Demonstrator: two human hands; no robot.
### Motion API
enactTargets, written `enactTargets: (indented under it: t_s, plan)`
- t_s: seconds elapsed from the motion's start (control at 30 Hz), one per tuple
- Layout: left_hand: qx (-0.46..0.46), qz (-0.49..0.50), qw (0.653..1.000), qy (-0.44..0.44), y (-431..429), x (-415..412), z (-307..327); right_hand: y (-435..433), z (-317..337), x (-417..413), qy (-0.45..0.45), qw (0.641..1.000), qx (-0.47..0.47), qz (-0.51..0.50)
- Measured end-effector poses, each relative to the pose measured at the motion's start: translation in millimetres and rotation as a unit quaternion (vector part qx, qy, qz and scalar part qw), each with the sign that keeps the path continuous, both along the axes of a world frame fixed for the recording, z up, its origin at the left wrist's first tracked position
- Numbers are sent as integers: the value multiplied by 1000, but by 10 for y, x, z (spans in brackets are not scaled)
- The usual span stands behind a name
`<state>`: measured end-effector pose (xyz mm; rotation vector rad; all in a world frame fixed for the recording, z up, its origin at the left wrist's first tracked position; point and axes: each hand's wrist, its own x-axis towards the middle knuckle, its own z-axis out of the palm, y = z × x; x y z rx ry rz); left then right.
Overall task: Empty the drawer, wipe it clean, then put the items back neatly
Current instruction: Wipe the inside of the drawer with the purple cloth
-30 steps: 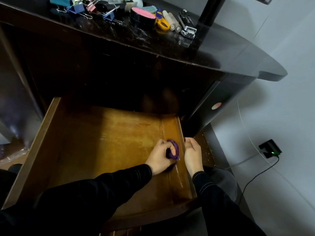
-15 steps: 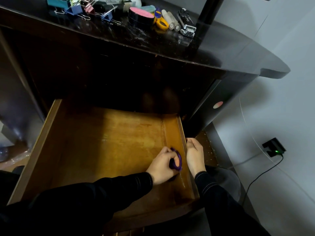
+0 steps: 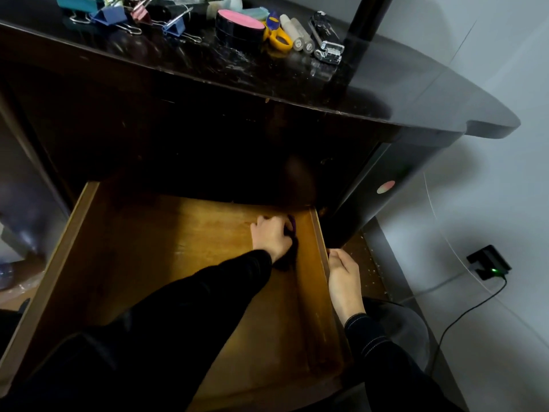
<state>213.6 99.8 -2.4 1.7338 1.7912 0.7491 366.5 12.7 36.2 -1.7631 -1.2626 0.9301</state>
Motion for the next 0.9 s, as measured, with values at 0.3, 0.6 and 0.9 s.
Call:
enactTargets:
  t_s: [0.3, 0.6, 0.9]
  plan:
    - [-18, -35, 998, -45, 81, -107, 3, 25, -53, 24, 11, 1000, -8, -10]
    - [-94, -224, 970, -1, -1236, -28, -113, 7, 28, -12, -8, 1000, -14, -6]
    - [-20, -136, 989, -55, -920, -71, -5, -5, 31, -12, -10, 1000, -13, -13]
